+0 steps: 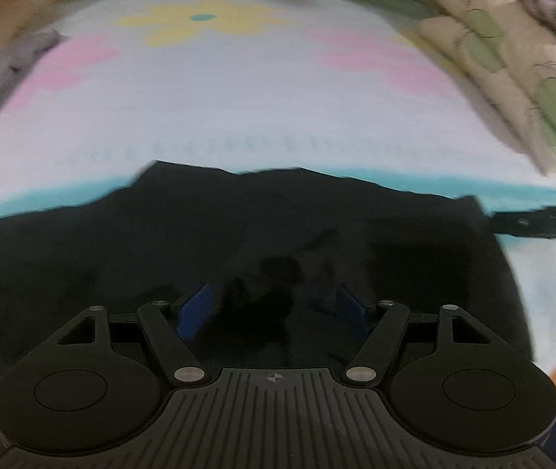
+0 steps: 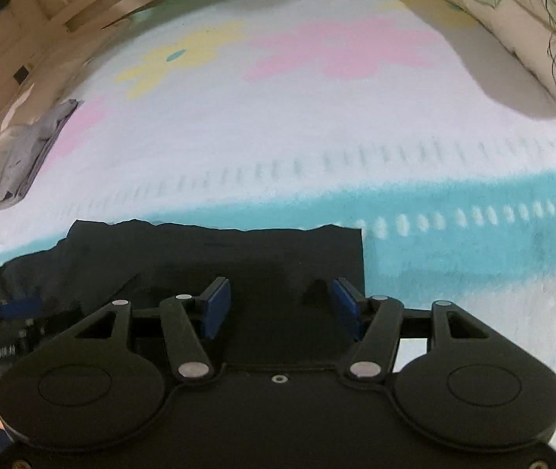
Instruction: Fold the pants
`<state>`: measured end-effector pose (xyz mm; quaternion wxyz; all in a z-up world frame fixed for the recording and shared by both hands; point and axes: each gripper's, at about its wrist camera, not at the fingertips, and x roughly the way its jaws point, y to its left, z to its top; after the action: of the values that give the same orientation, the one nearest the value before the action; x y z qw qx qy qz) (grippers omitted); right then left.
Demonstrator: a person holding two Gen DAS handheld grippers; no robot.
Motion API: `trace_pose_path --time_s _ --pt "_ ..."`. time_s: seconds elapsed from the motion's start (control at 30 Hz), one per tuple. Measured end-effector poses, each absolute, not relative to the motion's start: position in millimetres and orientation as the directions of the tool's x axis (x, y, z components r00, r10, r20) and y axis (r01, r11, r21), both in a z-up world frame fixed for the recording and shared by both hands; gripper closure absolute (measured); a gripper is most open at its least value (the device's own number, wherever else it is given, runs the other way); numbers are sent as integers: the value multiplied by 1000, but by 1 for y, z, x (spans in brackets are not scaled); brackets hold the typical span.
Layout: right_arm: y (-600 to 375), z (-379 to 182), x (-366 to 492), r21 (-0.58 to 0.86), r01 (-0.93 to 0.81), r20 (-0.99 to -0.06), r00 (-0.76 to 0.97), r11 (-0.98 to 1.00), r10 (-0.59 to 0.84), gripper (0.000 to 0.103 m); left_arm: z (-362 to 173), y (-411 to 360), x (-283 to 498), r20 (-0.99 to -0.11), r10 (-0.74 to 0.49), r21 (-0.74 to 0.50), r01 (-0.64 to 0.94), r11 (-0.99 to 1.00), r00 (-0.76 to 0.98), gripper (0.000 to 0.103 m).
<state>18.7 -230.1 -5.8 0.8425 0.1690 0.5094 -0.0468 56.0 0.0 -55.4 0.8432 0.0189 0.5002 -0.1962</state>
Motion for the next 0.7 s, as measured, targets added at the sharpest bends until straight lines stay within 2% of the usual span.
trace_pose_path --time_s 0.07,0.13,0.17,0.4,0.6,0.7 --pt "-227 -6 22 235 244 -874 477 941 94 36 -59 -5 47 -848 -318 -156 374 914 424 34" --pt "-219 -6 23 210 215 -871 484 954 83 7 -68 -11 45 -859 -277 -100 391 915 430 34" --pt "-217 -10 24 197 205 -870 488 959 75 2 -73 -13 45 -866 -255 -76 392 917 429 34" --pt "-206 -21 16 47 199 -901 432 979 -45 2 -93 -20 48 -884 -253 -86 396 914 392 34" --pt "-221 -31 13 130 239 -912 409 962 22 2 -102 -20 59 -876 -301 -157 366 917 378 32" --pt "-227 -33 11 143 266 -916 400 953 26 1 -98 -23 58 -876 -270 -127 349 928 400 49"
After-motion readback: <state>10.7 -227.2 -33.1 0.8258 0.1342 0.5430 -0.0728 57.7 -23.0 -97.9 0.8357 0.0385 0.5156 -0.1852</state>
